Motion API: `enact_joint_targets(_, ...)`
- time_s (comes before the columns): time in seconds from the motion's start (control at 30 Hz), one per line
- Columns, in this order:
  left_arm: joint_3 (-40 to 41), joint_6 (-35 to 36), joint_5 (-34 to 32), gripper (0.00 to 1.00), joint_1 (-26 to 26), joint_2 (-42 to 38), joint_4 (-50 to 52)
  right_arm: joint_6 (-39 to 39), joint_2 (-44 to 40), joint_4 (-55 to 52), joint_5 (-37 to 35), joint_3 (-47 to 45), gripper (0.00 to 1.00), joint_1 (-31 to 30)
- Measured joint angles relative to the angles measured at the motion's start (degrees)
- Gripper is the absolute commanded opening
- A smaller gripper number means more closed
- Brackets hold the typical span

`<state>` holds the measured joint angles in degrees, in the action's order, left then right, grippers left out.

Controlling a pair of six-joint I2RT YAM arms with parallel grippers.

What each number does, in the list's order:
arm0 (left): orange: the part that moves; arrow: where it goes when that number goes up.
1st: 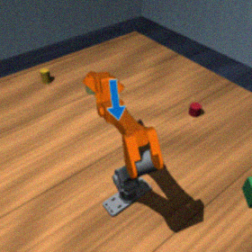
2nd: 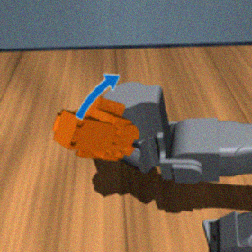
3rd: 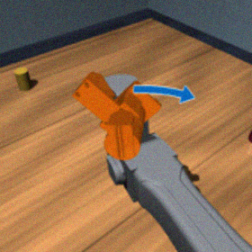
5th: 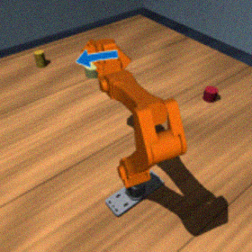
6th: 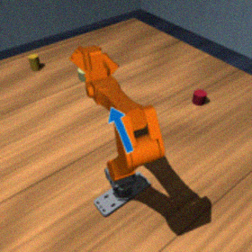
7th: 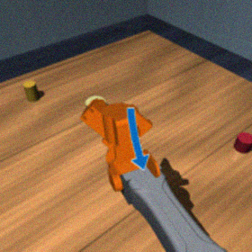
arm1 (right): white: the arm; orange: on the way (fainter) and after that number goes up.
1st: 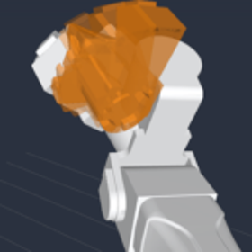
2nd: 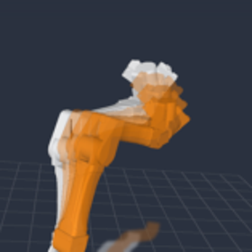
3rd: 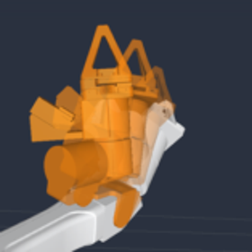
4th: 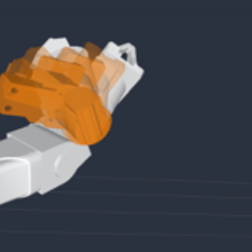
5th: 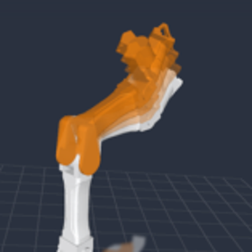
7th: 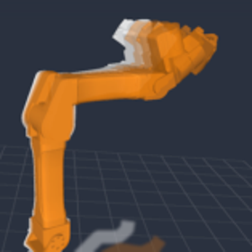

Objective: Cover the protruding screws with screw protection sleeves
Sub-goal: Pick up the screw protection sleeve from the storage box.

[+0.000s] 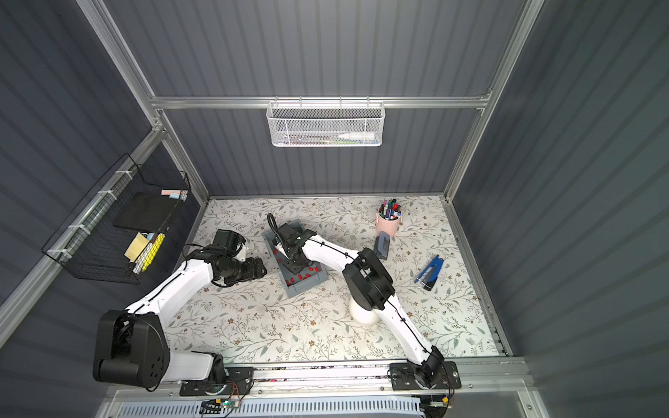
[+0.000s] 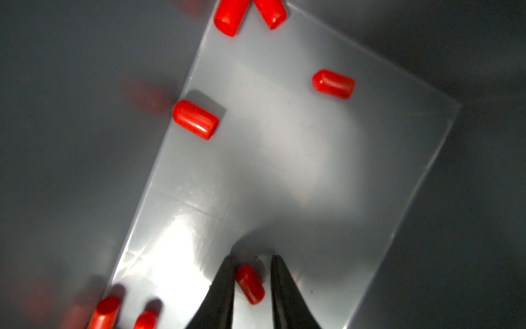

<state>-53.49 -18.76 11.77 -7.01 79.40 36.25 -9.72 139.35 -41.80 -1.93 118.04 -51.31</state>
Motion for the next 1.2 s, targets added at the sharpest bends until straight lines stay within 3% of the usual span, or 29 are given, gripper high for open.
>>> enact_joint_targets(0.37, 0.00, 0.00, 0.04, 0.85, -0.44, 0.00, 0.17, -1.22, 0.72, -0.24, -0.04, 1.09, 0.26, 0.02)
enact_joint_targets(0.87, 0.00, 0.02, 0.20, 0.85, -0.92, 0.00, 0.17, -2.34, 1.09, -2.19, -0.44, 2.67, 0.07, 0.02)
enact_joint_targets(1.2, 0.02, 0.33, 0.22, 0.85, -0.92, -3.96, 0.22, -1.22, -1.79, -2.27, 0.57, 1.90, 0.04, 0.02)
